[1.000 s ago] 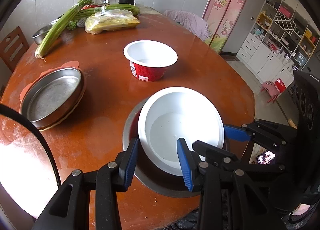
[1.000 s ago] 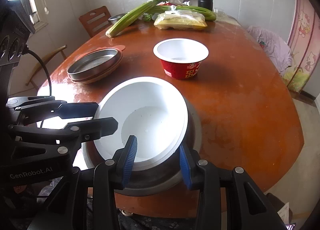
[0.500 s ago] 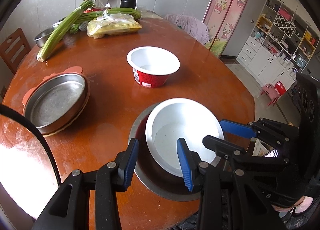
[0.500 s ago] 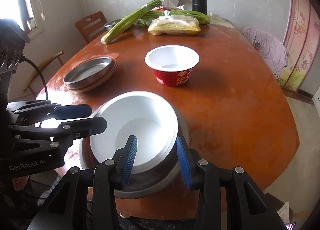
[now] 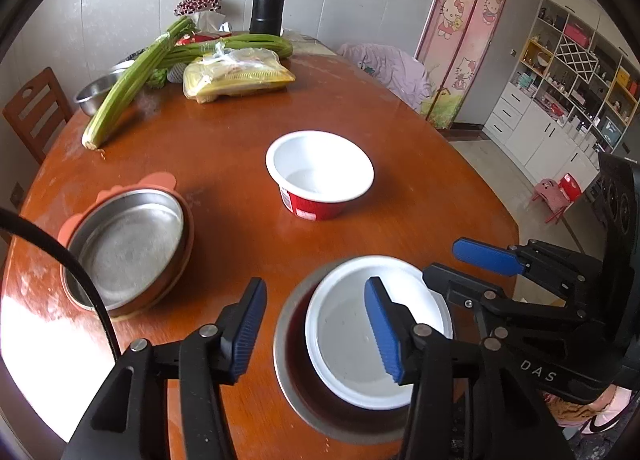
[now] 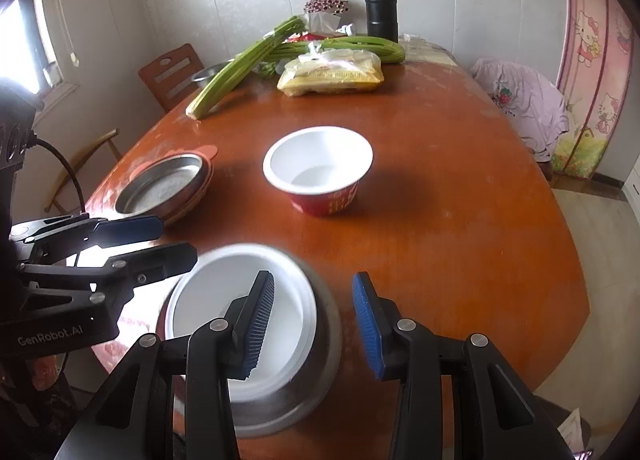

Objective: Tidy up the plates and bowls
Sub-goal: 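Move the left gripper to the rim of the red-printed white bowl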

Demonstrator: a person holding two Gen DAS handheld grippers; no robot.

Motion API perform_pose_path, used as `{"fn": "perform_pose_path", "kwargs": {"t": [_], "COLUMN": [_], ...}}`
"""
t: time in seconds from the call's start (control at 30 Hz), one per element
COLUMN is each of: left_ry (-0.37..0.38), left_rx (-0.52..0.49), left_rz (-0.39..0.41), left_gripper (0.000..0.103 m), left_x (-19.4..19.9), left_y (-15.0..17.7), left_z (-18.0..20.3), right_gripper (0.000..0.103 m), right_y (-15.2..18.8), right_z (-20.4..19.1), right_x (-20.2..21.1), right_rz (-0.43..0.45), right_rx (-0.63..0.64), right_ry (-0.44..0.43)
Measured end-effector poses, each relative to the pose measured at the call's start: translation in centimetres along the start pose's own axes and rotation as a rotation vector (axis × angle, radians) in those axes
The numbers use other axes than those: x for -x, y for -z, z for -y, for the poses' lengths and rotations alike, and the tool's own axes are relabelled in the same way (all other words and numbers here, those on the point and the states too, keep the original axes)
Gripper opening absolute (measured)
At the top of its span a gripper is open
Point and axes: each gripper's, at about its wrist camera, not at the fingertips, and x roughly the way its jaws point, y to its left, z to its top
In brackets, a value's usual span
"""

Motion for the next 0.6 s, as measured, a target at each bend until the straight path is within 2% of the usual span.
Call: {"fn": "perform_pose_path", "kwargs": {"t": [0.2, 0.6], "left_ry": [-0.045, -0.06], "left_rx": [-0.014, -0.018], "left_rz": [0.022, 0.023], "left_gripper": [0.056, 0.057], "left_x": [-0.1, -1.3], "left_y": [-1.7, -4.9], "left_z": [-0.2, -1.1], "right_gripper": [0.047, 0.05], "right_y": [-1.8, -5.2], "right_z": [0.8, 2.3], "right_x": [-0.6, -2.5], "right_rz": [0.007, -0.002], "right_rx": [-0.009, -0.036], "right_ry": [0.007, 0.017]}}
